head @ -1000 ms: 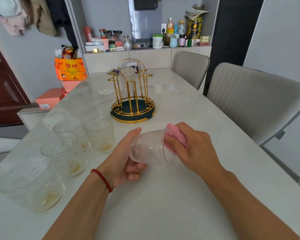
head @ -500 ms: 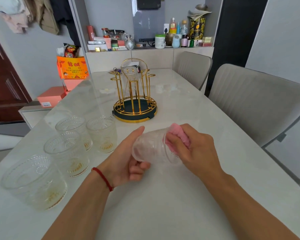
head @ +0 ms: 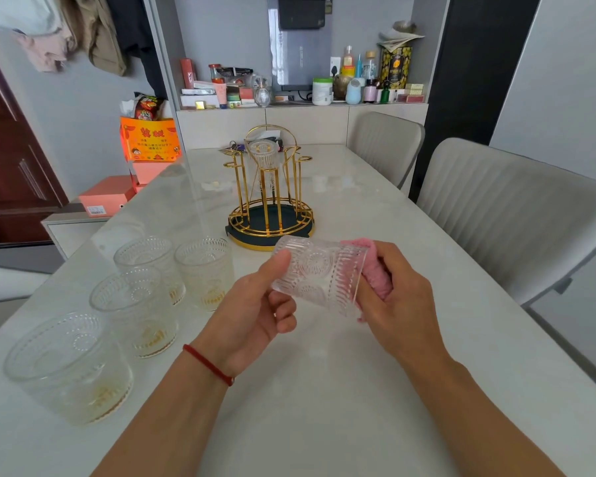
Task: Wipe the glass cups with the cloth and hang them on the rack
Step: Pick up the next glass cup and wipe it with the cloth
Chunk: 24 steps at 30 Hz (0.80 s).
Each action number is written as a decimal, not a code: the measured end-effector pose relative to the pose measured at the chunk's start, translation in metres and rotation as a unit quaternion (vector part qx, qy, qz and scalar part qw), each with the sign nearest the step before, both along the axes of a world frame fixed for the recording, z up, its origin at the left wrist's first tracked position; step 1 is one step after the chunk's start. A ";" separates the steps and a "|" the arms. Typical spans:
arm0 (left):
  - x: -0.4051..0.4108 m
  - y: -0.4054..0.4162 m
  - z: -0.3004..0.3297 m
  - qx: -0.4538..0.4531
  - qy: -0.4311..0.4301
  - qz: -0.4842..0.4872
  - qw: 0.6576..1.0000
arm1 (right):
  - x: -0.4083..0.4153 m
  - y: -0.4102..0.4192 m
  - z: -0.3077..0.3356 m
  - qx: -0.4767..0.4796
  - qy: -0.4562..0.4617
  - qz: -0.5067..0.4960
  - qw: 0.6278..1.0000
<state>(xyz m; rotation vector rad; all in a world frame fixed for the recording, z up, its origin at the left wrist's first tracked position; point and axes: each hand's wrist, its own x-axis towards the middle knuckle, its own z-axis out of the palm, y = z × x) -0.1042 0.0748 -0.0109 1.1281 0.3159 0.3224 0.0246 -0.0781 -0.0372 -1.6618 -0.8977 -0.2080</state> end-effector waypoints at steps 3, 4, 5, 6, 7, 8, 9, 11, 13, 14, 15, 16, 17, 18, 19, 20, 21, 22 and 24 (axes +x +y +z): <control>0.002 0.000 0.000 -0.007 0.006 0.027 1.000 | 0.003 -0.001 0.001 -0.024 -0.035 0.007 0.999; 0.003 0.000 -0.001 -0.006 0.004 0.046 0.999 | 0.004 -0.002 0.000 -0.030 -0.042 0.007 0.999; 0.004 0.000 0.000 -0.001 0.000 0.066 0.998 | 0.004 -0.002 0.000 -0.034 -0.043 0.007 0.998; 0.004 0.001 0.000 0.005 -0.006 0.086 0.996 | 0.004 -0.003 0.000 -0.029 -0.030 0.011 0.999; 0.004 0.002 0.000 0.017 -0.011 0.107 0.994 | 0.003 -0.003 0.001 -0.020 -0.008 0.018 1.000; 0.003 0.004 0.000 0.037 -0.015 0.131 0.991 | 0.002 -0.003 0.003 -0.005 0.015 0.025 1.000; 0.003 0.006 -0.001 0.067 -0.016 0.157 0.985 | 0.001 -0.004 0.004 0.012 0.036 0.026 0.999; 0.002 0.008 -0.002 0.150 -0.011 0.208 0.967 | 0.001 -0.005 0.008 0.059 0.076 0.021 0.995; 0.002 0.008 -0.001 0.259 0.012 0.248 0.934 | 0.000 -0.005 0.013 0.091 0.103 0.028 0.990; 0.002 0.007 -0.002 0.322 0.026 0.257 0.911 | -0.002 -0.005 0.015 0.093 0.115 0.039 0.988; 0.002 0.006 -0.003 0.381 0.032 0.258 0.887 | -0.005 -0.005 0.016 0.088 0.120 0.058 0.987; 0.002 0.004 -0.005 0.426 0.031 0.253 0.868 | -0.010 -0.004 0.017 0.078 0.118 0.084 0.986; 0.003 0.002 -0.007 0.459 0.025 0.247 0.853 | -0.014 -0.003 0.017 0.070 0.109 0.115 0.985; 0.004 -0.001 -0.008 0.488 0.014 0.244 0.838 | -0.018 -0.001 0.016 0.060 0.092 0.145 0.983; 0.005 -0.003 -0.009 0.516 0.000 0.246 0.821 | -0.020 0.001 0.015 0.045 0.070 0.168 0.982; 0.006 -0.005 -0.010 0.540 -0.015 0.251 0.803 | -0.021 0.002 0.014 0.019 0.046 0.180 0.982; 0.007 -0.005 -0.011 0.561 -0.029 0.257 0.787 | -0.021 0.003 0.013 -0.013 0.023 0.185 0.982; 0.007 -0.005 -0.012 0.578 -0.040 0.264 0.771 | -0.020 0.003 0.013 -0.045 0.002 0.189 0.981; 0.007 -0.004 -0.015 0.595 -0.055 0.270 0.755 | -0.015 0.000 0.014 -0.077 -0.040 0.197 0.977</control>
